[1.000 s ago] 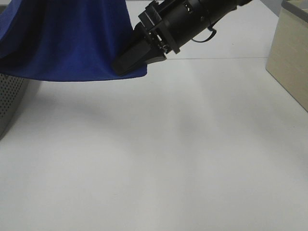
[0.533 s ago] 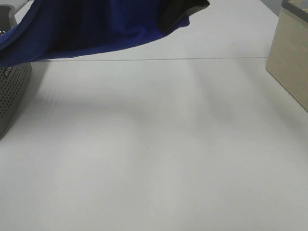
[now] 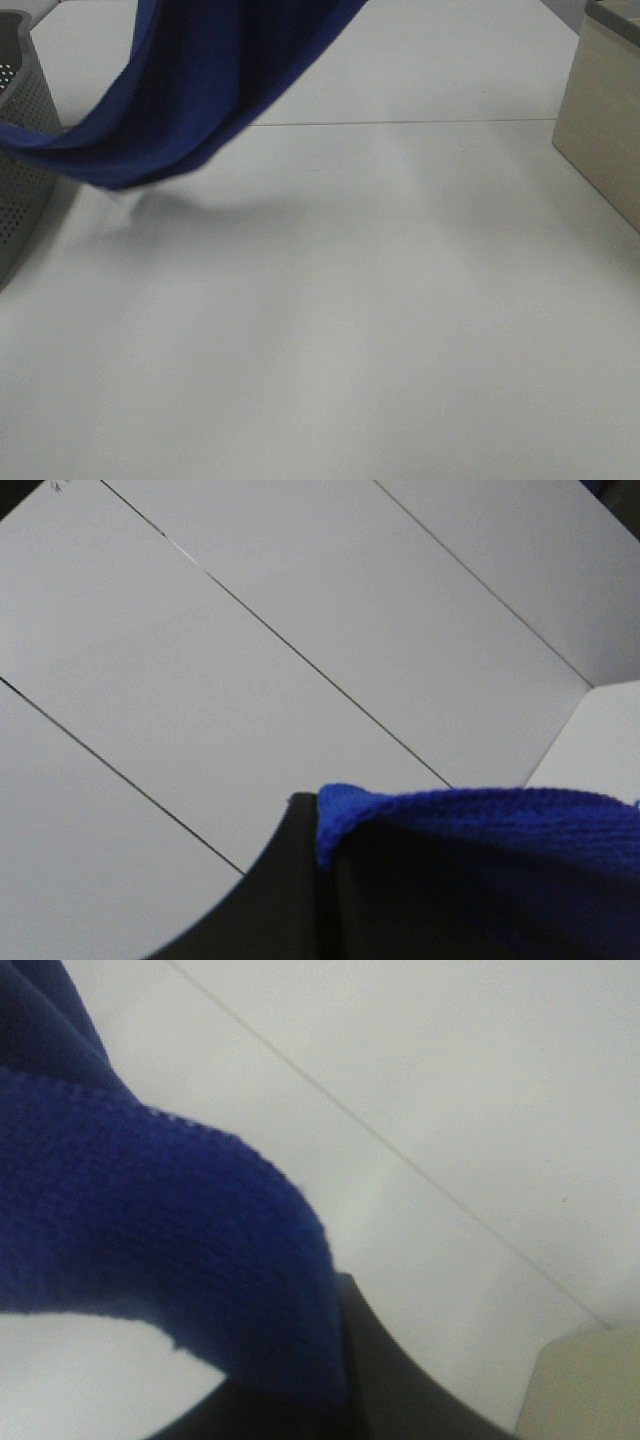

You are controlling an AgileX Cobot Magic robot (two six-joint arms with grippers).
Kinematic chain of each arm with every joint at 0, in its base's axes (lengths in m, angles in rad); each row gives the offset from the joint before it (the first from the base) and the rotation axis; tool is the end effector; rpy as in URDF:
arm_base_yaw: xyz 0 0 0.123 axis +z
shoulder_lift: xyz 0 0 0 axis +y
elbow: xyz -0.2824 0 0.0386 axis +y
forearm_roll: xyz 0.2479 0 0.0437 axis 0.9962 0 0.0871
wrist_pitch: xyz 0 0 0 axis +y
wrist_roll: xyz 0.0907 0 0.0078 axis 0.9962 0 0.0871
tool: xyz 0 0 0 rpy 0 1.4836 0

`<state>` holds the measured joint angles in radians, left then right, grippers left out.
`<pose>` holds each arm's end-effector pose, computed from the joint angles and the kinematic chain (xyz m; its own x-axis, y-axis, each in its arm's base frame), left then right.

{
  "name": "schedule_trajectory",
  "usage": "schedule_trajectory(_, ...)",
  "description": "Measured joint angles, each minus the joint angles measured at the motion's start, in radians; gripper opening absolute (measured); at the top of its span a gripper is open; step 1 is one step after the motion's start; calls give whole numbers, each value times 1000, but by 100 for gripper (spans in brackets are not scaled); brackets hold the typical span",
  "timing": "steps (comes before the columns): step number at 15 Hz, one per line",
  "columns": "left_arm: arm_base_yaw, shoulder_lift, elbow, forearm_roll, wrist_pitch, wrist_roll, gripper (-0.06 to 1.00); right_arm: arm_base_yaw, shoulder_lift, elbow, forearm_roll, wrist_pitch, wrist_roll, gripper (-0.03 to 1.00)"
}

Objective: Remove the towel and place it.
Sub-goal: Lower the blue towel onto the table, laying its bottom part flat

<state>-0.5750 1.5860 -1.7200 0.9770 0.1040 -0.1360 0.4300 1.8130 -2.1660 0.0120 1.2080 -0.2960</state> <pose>0.3167 -0.1958 0.4958 0.4409 0.5971 -0.6701 0.2134 0.6554 0.7245 0.3524 0.1627 0.4513 -0.4826 -0.5378 -0.6913 -0.5878 0.7840 -0.1995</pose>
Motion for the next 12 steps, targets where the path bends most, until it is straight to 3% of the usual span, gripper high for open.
schedule_trajectory(2,66,28,0,7,-181,-18,0,0,-1,-54,-21,-88,1,2)
schedule_trajectory(5,102,48,0,11,-312,-14,0,0,-1,-54,-54,-132,1,2)
schedule_trajectory(9,141,50,0,11,-363,-13,0,0,-1,-54,-173,-200,65,2)
schedule_trajectory(12,143,82,0,12,-371,63,0,0,0,-54,-226,-327,104,2)
